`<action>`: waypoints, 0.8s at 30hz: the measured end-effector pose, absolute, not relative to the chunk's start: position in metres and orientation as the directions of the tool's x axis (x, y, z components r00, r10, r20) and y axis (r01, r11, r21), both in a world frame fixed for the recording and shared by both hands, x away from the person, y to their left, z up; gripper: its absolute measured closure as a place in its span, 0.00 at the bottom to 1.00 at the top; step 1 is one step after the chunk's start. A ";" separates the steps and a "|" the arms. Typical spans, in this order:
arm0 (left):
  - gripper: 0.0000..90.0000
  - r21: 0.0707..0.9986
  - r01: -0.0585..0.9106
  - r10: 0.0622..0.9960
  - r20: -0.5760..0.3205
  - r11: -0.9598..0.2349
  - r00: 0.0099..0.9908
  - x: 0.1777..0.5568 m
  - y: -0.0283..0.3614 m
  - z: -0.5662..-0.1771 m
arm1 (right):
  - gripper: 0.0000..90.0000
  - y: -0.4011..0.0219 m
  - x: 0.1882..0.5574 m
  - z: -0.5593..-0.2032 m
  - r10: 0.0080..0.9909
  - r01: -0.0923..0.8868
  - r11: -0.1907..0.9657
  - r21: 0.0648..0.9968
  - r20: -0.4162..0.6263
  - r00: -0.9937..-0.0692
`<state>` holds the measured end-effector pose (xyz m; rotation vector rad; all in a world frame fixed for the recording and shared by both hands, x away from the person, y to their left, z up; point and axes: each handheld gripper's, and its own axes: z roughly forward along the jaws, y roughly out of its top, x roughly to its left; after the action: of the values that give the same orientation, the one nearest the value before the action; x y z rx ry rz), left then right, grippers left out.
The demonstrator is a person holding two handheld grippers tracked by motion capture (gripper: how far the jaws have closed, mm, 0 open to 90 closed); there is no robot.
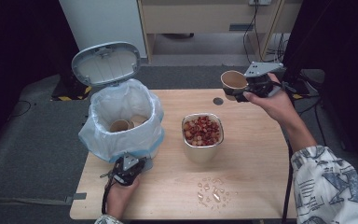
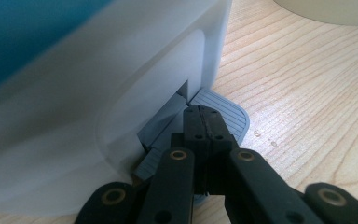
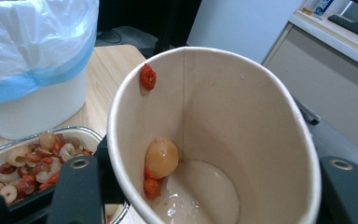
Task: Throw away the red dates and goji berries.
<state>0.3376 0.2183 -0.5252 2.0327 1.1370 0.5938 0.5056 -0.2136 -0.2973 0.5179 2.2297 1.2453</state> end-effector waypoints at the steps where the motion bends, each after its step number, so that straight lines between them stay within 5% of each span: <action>1: 0.99 0.772 0.530 0.862 0.045 -0.350 0.504 0.338 0.218 -0.525 | 0.41 -0.214 0.506 -0.297 0.562 0.076 0.498 0.864 -0.254 -0.787; 24: 0.99 0.773 0.528 0.861 0.046 -0.351 0.506 0.338 0.219 -0.525 | 0.41 -0.212 0.512 -0.290 0.584 0.161 0.435 0.886 -0.141 -0.799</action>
<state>0.3377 0.2185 -0.5252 2.0329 1.1348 0.5941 0.5122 -0.2123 -0.2898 0.6302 2.2616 1.3285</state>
